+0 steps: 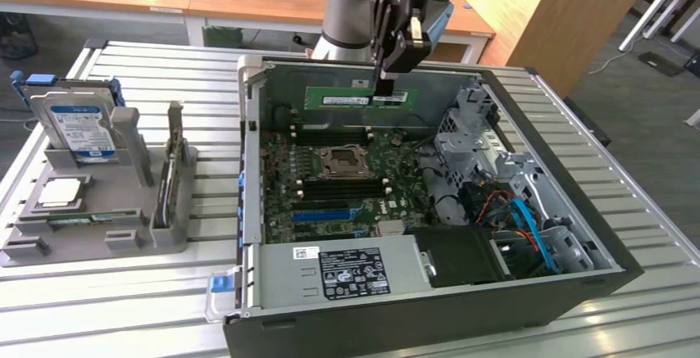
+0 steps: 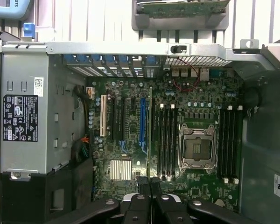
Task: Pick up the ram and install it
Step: 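Pick up the ram and move it above insertion slot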
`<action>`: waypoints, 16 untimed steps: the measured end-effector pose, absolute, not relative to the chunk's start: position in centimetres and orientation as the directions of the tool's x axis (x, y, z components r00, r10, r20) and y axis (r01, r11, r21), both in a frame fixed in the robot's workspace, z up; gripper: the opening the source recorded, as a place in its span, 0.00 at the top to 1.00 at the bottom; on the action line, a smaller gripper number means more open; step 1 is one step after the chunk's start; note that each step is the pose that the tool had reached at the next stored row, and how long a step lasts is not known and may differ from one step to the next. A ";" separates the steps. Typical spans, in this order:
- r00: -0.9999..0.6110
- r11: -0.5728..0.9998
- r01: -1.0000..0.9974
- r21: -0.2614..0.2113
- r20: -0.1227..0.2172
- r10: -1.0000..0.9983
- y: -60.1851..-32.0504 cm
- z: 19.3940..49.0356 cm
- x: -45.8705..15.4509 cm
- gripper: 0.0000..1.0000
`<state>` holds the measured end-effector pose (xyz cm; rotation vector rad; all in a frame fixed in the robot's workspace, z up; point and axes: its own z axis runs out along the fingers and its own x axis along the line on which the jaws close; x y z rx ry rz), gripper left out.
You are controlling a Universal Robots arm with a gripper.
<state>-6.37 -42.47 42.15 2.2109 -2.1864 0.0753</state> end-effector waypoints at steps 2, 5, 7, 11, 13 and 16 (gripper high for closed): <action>0.011 -0.011 -1.000 -0.012 0.056 -0.998 -42.5 42.1 -6.4 0.88; 0.011 -0.011 -1.000 -0.012 0.056 -0.998 -42.5 42.1 -6.4 0.88; 0.011 -0.012 -1.000 -0.012 0.056 -0.998 -42.5 42.1 -6.2 0.88; 0.011 -0.012 -1.000 -0.011 0.056 -0.998 -42.5 42.1 -5.1 0.88; 0.011 -0.011 -1.000 -0.011 0.056 -0.998 -42.5 42.1 -4.6 0.88; 0.011 -0.012 -1.000 -0.011 0.057 -0.998 -42.5 42.1 -4.1 0.88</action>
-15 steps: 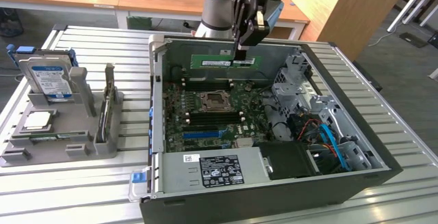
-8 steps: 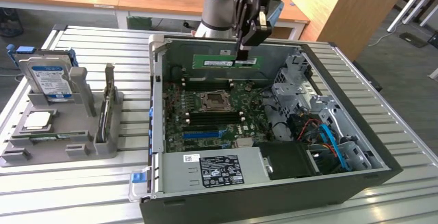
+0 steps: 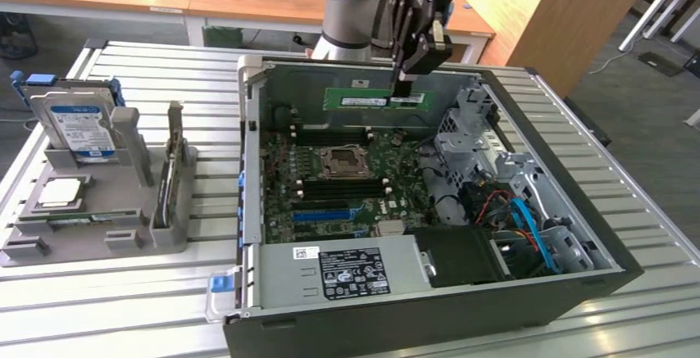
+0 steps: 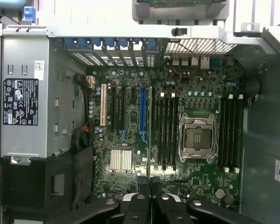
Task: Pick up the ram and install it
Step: 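Pick up the ram and move it above insertion slot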
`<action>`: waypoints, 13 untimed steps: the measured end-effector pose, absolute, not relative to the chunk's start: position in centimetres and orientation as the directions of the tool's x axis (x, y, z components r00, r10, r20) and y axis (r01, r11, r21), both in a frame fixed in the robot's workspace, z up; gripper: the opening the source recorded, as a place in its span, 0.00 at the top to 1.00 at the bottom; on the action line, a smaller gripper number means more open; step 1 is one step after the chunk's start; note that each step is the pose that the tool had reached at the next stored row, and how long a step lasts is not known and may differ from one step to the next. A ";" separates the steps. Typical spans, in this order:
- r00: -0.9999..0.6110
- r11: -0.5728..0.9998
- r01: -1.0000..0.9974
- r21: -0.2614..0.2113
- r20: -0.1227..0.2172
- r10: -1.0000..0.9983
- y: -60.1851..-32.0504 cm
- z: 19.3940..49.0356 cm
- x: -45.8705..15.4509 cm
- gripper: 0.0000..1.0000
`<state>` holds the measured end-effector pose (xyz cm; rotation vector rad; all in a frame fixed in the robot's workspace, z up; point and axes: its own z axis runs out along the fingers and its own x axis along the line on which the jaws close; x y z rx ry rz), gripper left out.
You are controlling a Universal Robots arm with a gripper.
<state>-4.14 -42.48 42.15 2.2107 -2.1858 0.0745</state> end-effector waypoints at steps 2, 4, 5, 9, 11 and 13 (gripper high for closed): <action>0.011 -0.012 -1.000 -0.011 0.056 -0.998 -42.5 42.1 -4.1 0.88; 0.011 -0.011 -1.000 -0.011 0.054 -0.999 -42.5 42.1 -4.1 0.88; 0.011 -0.011 -1.000 -0.011 0.049 -0.999 -42.5 42.0 -4.1 0.88; 0.010 -0.011 -1.000 -0.011 0.039 -0.999 -42.5 41.8 -4.1 0.88; 0.009 -0.010 -1.000 -0.011 0.036 -0.999 -42.5 41.7 -4.1 0.88; 0.006 -0.006 -1.000 -0.011 0.034 -0.999 -42.5 41.6 -4.1 0.88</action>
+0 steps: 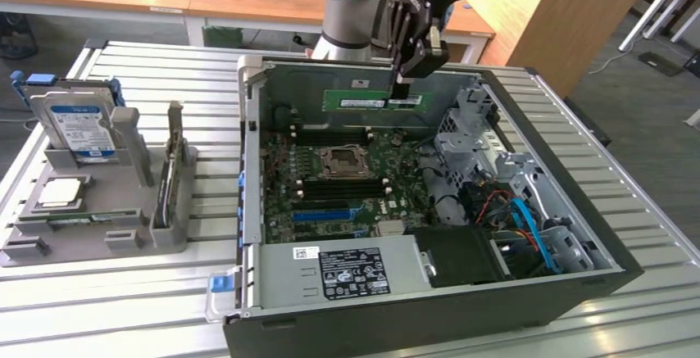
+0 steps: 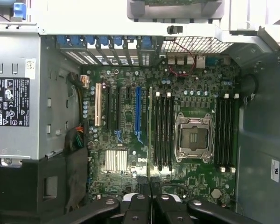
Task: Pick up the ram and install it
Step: 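Pick up the ram and move it above insertion slot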
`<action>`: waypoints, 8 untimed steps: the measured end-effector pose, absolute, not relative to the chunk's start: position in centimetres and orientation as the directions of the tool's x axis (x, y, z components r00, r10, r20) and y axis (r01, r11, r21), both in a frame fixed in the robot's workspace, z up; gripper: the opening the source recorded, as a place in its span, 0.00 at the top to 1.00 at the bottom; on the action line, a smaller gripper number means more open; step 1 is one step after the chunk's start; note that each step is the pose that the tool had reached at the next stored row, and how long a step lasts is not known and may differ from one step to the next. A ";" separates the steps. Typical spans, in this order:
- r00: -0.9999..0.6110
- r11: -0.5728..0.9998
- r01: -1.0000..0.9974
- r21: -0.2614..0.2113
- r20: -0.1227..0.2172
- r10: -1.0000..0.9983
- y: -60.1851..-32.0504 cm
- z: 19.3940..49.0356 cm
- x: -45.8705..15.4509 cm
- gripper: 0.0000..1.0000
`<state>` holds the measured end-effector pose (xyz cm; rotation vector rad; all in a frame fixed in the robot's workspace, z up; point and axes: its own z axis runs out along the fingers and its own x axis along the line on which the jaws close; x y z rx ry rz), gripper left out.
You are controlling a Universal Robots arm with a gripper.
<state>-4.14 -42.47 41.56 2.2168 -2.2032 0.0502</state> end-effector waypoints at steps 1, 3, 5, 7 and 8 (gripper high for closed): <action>0.001 -0.001 -1.000 -0.011 0.034 -0.999 -42.5 41.5 -4.1 0.88; -0.013 0.013 -1.000 -0.011 0.034 -0.999 -42.5 41.4 -4.1 0.88; -0.026 0.026 -1.000 -0.011 0.034 -0.999 -42.5 41.3 -4.1 0.88; -0.035 0.034 -0.999 -0.011 0.034 -0.999 -42.5 41.2 -4.1 0.88; -0.035 0.034 -0.999 -0.011 0.034 -0.999 -42.5 41.2 -4.1 0.88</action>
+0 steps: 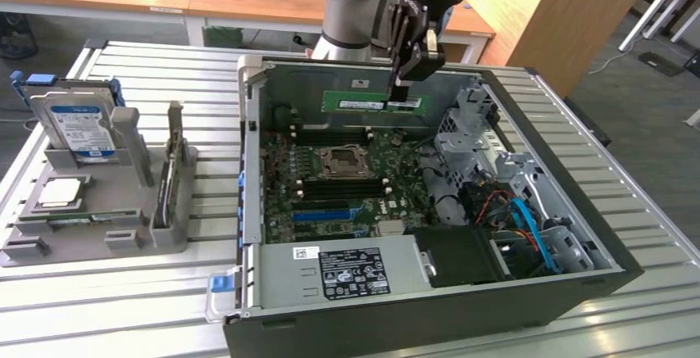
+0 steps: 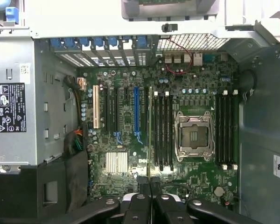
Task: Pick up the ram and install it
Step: 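Pick up the ram and move it above insertion slot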
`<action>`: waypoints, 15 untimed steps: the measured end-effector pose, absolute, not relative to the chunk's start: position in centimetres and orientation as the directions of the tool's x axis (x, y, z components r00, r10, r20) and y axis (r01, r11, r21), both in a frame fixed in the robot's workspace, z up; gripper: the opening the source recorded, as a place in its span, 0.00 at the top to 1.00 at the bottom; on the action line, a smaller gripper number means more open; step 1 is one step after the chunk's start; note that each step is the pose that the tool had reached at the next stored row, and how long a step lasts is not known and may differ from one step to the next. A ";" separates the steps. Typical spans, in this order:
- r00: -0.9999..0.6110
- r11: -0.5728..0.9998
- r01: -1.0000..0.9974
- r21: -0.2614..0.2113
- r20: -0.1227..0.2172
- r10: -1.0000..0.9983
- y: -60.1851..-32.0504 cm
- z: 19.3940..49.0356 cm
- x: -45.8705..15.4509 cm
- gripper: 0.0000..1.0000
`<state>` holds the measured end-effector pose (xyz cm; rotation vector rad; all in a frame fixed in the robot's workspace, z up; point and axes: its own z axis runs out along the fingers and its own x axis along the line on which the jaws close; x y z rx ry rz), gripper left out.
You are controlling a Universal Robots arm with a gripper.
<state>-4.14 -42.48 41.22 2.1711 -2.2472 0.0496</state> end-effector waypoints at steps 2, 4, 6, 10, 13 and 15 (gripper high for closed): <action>-0.035 0.034 -0.999 -0.011 0.034 -0.999 -42.5 41.2 -4.1 0.88; -0.035 0.034 -0.999 -0.011 0.034 -0.999 -42.4 41.2 -4.1 0.88; -0.035 0.034 -0.999 -0.011 0.034 -0.999 -42.2 41.2 -4.1 0.88; -0.035 0.034 -0.999 -0.011 0.034 -0.999 -41.6 41.1 -4.1 0.88; -0.035 0.034 -0.999 -0.011 0.034 -0.999 -41.2 41.1 -4.1 0.88; -0.035 0.034 -0.999 -0.011 0.034 -0.999 -41.2 41.1 -4.1 0.88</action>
